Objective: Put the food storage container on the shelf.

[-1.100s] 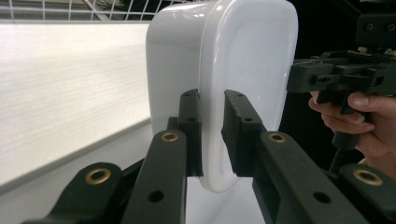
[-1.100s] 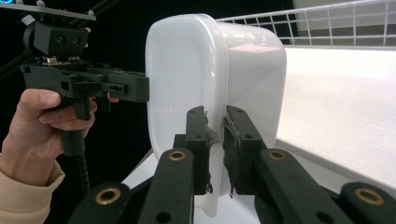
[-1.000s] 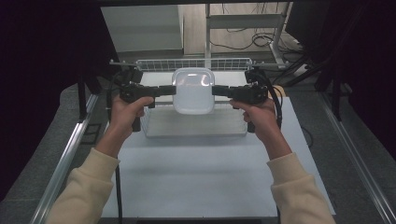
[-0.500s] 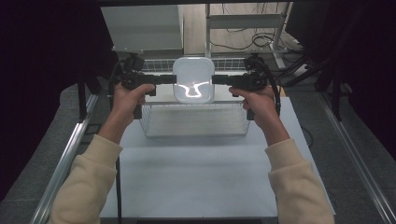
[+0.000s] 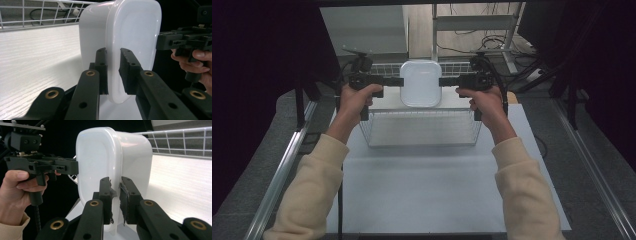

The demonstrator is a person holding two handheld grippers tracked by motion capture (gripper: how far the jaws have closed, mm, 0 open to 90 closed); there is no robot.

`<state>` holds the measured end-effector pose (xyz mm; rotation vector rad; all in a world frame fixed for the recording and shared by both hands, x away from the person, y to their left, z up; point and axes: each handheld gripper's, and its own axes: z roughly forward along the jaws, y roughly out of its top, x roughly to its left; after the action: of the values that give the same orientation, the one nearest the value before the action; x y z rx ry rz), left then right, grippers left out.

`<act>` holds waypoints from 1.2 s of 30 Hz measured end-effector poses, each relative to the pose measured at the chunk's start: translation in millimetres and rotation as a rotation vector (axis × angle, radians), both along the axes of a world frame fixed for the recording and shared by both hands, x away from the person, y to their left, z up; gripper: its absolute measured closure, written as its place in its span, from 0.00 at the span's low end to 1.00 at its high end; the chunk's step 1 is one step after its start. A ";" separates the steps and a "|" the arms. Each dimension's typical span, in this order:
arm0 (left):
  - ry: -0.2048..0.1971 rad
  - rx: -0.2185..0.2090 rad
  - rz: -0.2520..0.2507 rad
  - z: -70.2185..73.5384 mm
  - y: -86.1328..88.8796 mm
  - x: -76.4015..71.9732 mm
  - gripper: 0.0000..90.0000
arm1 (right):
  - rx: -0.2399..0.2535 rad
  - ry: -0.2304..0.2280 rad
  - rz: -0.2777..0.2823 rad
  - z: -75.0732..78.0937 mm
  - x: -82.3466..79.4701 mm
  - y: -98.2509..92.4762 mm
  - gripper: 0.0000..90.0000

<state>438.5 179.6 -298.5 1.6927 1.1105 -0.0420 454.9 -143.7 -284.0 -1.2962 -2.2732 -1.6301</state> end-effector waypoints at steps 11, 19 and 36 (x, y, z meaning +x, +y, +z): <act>0.071 -0.074 0.018 -5.3 0.5 21.1 0.84 | 0.070 0.104 -0.061 -10.9 24.5 -1.7 0.85; 0.201 -0.180 0.024 -20.5 9.6 44.8 0.79 | 0.071 0.189 -0.119 -18.6 41.8 5.1 0.79; 0.140 -0.177 0.079 -24.2 2.1 44.8 0.50 | 0.119 0.198 -0.126 -21.5 43.4 5.6 0.58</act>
<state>483.3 181.8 -322.7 1.5044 1.2397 -0.2054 498.3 -138.1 -305.5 -1.5237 -1.9883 -1.5666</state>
